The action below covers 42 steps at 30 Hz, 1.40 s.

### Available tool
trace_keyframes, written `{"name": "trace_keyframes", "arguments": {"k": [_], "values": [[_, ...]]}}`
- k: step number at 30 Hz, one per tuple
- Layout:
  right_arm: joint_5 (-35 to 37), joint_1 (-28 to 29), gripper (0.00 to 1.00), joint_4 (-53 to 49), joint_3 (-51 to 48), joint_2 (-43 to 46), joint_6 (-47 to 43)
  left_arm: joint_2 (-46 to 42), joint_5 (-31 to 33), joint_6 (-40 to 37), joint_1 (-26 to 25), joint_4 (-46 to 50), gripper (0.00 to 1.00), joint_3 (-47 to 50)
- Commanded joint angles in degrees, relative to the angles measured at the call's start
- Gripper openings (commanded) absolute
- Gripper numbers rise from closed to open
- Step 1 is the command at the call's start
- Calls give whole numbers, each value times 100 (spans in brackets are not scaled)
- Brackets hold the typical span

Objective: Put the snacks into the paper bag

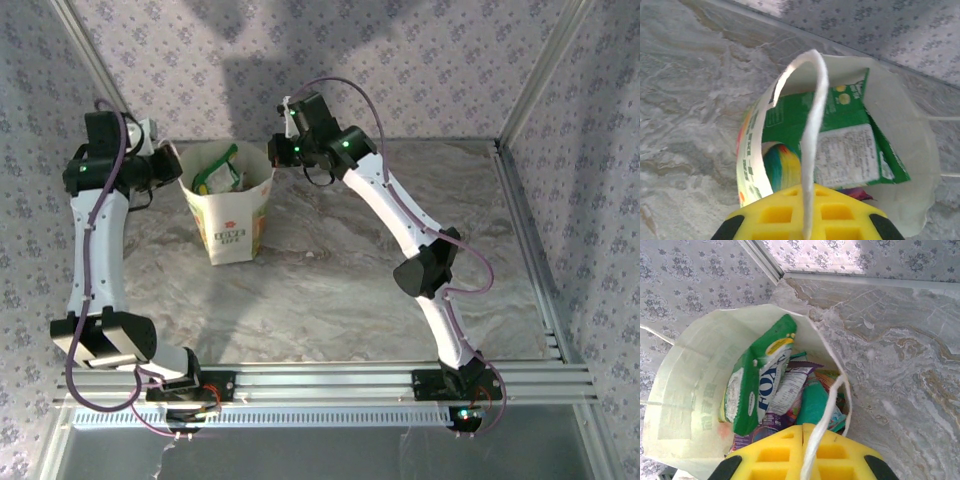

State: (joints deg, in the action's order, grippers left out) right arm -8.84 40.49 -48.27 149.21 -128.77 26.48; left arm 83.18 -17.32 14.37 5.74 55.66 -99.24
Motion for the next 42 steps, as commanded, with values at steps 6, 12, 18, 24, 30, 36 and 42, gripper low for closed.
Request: {"name": "trace_keyframes", "arguments": {"k": [6, 12, 18, 24, 30, 36, 42], "values": [[135, -151, 0, -54, 841, 485, -553, 31, -518, -95, -717, -446, 6, -873], [393, -394, 0, -332, 833, 961, -830, 361, -459, -9, -1266, -465, 7, -1466], [728, -634, 0, -523, 385, 1602, -1249, 460, -287, 24, -1965, -781, 7, -1498], [940, -897, 0, -514, -1420, 2579, -1387, 96, -4, 44, -2480, -1202, 9, -591], [945, -1156, 6, 899, -5137, 3955, -757, -484, 361, 335, -2661, -1945, 11, 1144], [917, -1392, 8, 738, -5548, 4101, -568, -347, 275, 420, -2803, -1969, 14, 1281], [1202, -1423, 9, 738, -5345, 4397, -603, -278, 335, 330, -2929, -1863, 14, 875]]}}
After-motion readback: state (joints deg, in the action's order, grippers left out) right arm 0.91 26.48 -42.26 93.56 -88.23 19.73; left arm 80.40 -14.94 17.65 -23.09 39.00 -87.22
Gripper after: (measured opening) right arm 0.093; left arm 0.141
